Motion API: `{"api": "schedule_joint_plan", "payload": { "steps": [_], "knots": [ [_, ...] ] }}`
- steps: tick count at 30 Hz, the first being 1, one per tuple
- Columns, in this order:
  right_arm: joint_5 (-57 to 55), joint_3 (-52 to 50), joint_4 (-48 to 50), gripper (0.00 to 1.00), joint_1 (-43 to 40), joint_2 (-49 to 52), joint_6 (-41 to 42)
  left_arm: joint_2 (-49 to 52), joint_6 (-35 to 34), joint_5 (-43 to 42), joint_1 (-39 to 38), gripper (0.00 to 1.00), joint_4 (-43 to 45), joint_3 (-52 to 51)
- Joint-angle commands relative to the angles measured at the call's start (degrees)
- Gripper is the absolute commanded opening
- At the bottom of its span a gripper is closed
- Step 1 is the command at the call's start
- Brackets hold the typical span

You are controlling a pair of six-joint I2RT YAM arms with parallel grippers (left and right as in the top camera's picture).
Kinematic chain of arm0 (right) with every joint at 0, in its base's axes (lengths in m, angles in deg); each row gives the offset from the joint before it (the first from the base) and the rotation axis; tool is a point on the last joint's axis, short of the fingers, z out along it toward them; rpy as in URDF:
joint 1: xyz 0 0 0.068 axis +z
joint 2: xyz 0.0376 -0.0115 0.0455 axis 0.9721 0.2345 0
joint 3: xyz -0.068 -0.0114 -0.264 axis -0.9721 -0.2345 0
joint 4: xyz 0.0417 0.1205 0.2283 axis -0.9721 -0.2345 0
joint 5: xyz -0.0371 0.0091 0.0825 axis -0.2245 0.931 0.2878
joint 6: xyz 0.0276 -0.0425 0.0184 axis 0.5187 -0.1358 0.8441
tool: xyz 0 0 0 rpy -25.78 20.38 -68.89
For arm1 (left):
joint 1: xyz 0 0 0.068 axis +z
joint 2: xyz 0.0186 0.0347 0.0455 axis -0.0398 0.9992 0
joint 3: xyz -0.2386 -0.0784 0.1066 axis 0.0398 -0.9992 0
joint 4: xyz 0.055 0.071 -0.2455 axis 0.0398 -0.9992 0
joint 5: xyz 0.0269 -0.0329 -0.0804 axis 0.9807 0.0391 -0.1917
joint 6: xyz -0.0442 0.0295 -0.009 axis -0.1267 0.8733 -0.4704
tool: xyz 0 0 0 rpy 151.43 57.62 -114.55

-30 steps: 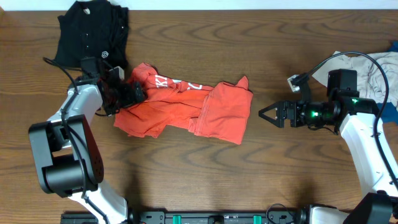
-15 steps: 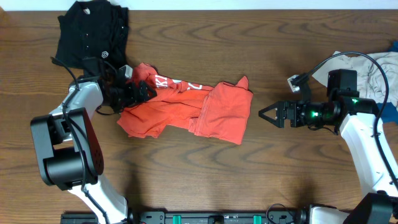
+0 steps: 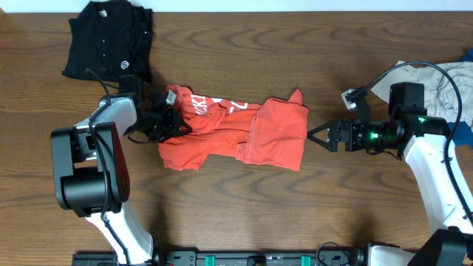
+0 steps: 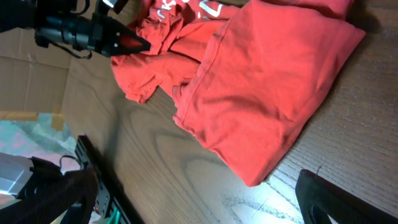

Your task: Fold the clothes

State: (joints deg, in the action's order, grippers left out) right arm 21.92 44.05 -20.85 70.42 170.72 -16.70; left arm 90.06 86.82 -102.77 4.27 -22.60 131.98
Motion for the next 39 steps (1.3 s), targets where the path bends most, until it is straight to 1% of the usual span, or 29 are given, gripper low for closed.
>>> {"api": "schedule_joint_plan", "payload": {
  "steps": [1, 3, 8, 13, 17, 23, 30, 35, 39],
  "knots": [
    [0.68, 0.13, -0.15, 0.99, 0.85, -1.01, -1.27, -0.83, -1.2, 1.84, 0.28, 0.08, -0.26, -0.83],
    [0.66, 0.13, -0.15, 0.99, 0.85, -1.01, -1.27, -2.49, -2.75, 3.89, 0.48, 0.08, -0.35, -0.57],
    [0.59, 0.13, -0.15, 0.99, 0.85, -1.01, -1.29, -9.66, -5.79, 14.08, 0.48, 0.07, -2.29, -0.48],
    [-0.59, 0.13, -0.11, 0.99, 0.85, -1.01, -1.27, -16.79, -6.4, 17.14, 0.0, 0.06, -4.33, -0.48],
    [-0.61, 0.13, -0.13, 0.99, 0.85, -1.01, -1.29, -22.01, -6.6, 17.92, -2.93, 0.06, -4.98, -0.48],
    [-0.61, 0.13, -0.15, 0.99, 0.85, -1.01, -1.29, -24.55, -9.16, 28.2, -12.52, 0.06, -6.1, -0.48],
    [-0.61, 0.13, -0.42, 0.99, 0.85, -1.01, -1.29, -24.41, -13.38, 41.57, -27.32, 0.06, -6.32, -0.48],
    [-0.63, 0.13, -0.76, 0.99, 0.85, -1.01, -1.31, -24.41, -15.45, 47.89, -35.54, 0.06, -6.08, -0.35],
    [-0.63, 0.13, -0.76, 0.99, 0.85, -1.01, -1.29, -24.41, -15.43, 52.52, -40.72, 0.06, -5.05, -0.31]
  ]
}}
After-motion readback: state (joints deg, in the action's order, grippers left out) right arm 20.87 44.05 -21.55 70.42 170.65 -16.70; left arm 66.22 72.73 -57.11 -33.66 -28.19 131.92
